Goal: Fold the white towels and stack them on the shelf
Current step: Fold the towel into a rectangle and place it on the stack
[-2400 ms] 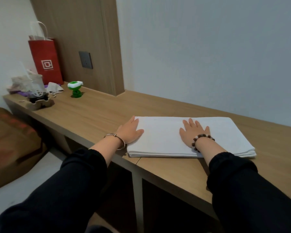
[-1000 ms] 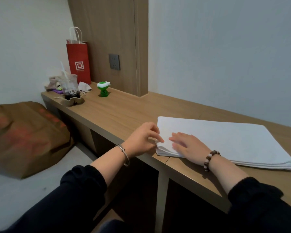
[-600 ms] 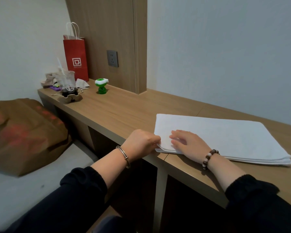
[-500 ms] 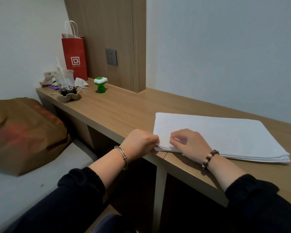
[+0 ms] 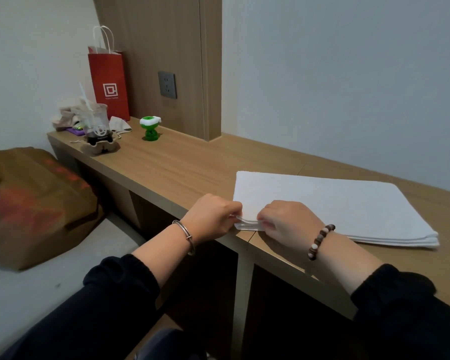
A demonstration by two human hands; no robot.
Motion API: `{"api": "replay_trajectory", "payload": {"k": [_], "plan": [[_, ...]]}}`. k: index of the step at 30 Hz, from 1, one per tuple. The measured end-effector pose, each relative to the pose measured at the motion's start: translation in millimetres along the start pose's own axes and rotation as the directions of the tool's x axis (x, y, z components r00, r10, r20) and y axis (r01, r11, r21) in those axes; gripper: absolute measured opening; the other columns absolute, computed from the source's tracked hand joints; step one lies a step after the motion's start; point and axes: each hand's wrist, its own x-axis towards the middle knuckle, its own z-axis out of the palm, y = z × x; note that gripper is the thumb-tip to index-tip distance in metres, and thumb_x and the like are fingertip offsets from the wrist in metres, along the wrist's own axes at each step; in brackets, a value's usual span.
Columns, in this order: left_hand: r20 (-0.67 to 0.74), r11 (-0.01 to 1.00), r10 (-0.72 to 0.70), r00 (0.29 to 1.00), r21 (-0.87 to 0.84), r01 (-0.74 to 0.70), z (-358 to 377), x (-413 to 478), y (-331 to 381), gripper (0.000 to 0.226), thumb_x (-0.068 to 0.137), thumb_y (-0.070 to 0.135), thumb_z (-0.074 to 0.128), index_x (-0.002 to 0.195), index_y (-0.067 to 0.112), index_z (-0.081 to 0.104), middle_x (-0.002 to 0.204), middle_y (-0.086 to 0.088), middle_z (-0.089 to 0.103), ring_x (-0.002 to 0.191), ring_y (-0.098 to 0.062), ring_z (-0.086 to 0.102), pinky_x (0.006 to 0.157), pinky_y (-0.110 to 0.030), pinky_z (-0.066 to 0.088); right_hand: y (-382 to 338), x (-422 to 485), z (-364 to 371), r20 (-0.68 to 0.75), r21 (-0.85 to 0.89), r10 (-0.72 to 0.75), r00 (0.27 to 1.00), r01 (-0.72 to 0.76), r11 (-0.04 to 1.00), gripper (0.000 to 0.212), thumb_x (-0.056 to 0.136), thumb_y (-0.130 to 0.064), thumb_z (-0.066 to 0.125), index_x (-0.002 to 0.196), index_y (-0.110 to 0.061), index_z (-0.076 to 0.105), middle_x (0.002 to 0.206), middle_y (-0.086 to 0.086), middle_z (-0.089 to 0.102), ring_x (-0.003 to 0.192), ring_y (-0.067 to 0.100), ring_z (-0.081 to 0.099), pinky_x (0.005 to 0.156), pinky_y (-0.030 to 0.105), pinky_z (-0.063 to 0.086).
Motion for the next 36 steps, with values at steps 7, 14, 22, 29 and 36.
{"api": "replay_trajectory", "payload": {"k": [7, 14, 22, 29, 36], "plan": [[-0.029, 1.000, -0.006, 1.000, -0.009, 0.006, -1.7, 2.2, 2.0, 0.009, 0.085, 0.019, 0.064, 0.089, 0.013, 0.068, 0.077, -0.005, 0.069, 0.069, -0.029, 0.060, 0.060, -0.031, 0.045, 1.9, -5.8, -12.9, 0.018, -0.099, -0.008, 1.000, 0.009, 0.995, 0.011, 0.093, -0.015, 0.054, 0.096, -0.014, 0.065, 0.093, 0.003, 0.064, 0.086, 0.022, 0.057, 0.065, 0.025, 0.038], [-0.071, 0.988, 0.145, 0.987, 0.070, -0.140, -2.8, -1.8, 10.1, 0.013, 0.066, -0.001, 0.073, 0.063, 0.006, 0.062, 0.061, -0.008, 0.060, 0.050, -0.027, 0.055, 0.039, -0.028, 0.042, 5.7, -13.5, -16.8, -0.059, -0.030, -0.066, 0.996, 0.064, 0.998, 0.008, 0.079, -0.003, 0.069, 0.085, -0.008, 0.068, 0.083, 0.006, 0.065, 0.076, 0.024, 0.061, 0.059, 0.027, 0.047], [0.110, 0.992, 0.058, 0.992, 0.109, -0.070, -0.1, 1.1, 1.8, 0.021, 0.091, 0.018, 0.050, 0.100, 0.013, 0.068, 0.103, -0.001, 0.064, 0.094, -0.023, 0.058, 0.074, -0.036, 0.046, 17.4, -23.1, -6.1, 0.018, 0.099, 0.094, 0.995, -0.095, 0.991, 0.015, 0.095, -0.021, 0.052, 0.097, -0.018, 0.066, 0.095, -0.004, 0.061, 0.088, 0.013, 0.053, 0.073, 0.019, 0.040], [0.239, 0.995, -0.048, 0.970, 0.092, 0.027, -16.1, 17.1, 16.8, 0.033, 0.080, 0.031, 0.036, 0.060, 0.012, 0.054, 0.067, -0.001, 0.051, 0.063, -0.020, 0.047, 0.052, -0.030, 0.035, 19.2, -18.9, -17.6, 0.166, 0.414, 0.239, 0.957, -0.288, 0.864, 0.018, 0.090, -0.024, 0.058, 0.081, -0.020, 0.073, 0.078, -0.018, 0.063, 0.077, 0.001, 0.057, 0.067, 0.015, 0.042], [0.160, 0.942, -0.328, 0.931, 0.133, 0.309, 11.3, 76.7, 40.0, 0.031, 0.096, 0.024, 0.036, 0.117, 0.015, 0.057, 0.119, -0.008, 0.055, 0.113, -0.028, 0.048, 0.086, -0.037, 0.044, 65.6, -2.8, -6.8, 0.187, 0.185, 0.578, 0.795, -0.606, 0.774, 0.045, 0.101, -0.030, 0.035, 0.144, -0.016, 0.037, 0.151, 0.006, 0.034, 0.138, 0.024, 0.031, 0.111, 0.037, 0.027]]}}
